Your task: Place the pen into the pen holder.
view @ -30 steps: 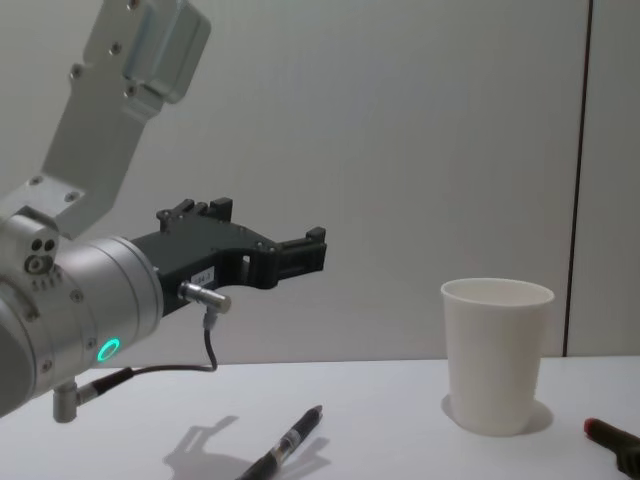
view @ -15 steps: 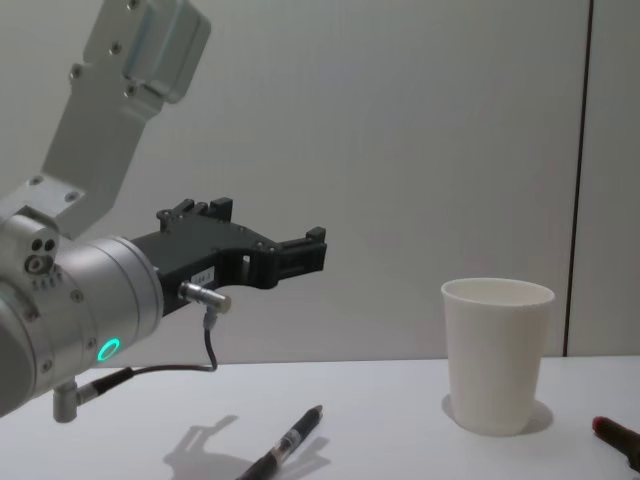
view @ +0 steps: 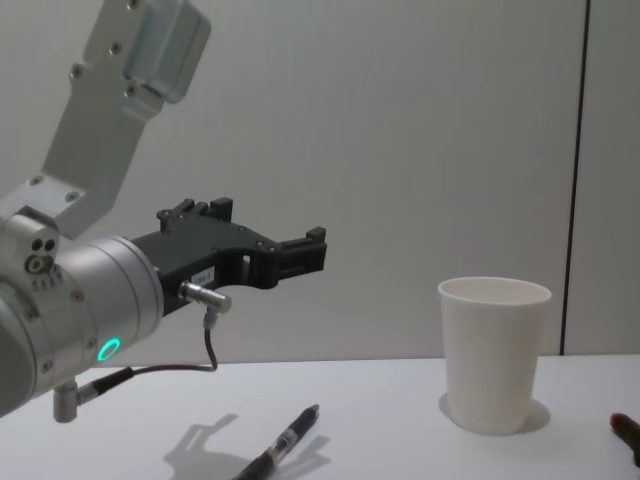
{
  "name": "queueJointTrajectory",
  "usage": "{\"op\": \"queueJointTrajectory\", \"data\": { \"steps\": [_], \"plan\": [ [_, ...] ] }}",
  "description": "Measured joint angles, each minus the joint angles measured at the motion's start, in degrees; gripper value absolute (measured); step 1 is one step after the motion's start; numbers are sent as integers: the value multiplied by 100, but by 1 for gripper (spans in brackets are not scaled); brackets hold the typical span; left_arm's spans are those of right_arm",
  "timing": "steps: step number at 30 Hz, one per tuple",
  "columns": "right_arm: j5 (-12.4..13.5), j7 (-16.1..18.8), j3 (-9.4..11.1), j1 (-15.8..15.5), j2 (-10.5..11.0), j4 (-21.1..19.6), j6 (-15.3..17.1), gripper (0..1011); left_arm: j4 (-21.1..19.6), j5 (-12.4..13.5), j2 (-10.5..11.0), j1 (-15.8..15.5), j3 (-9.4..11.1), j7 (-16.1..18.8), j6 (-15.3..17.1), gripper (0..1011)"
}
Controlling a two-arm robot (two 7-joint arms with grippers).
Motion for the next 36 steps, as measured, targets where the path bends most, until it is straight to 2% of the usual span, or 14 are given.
{"op": "queueJointTrajectory", "data": {
  "steps": [16,26,36],
  "plan": [
    [-75,76,-18,-51,-22,-12,-183,263,0,0,0,0,0,0,0,1001],
    [-173,-61,-39,-139,-42,-61,-406,196,0,0,0,0,0,0,0,1001],
    [-299,-228,-15,-219,-53,-98,-587,189,0,0,0,0,0,0,0,1001]
  ]
}}
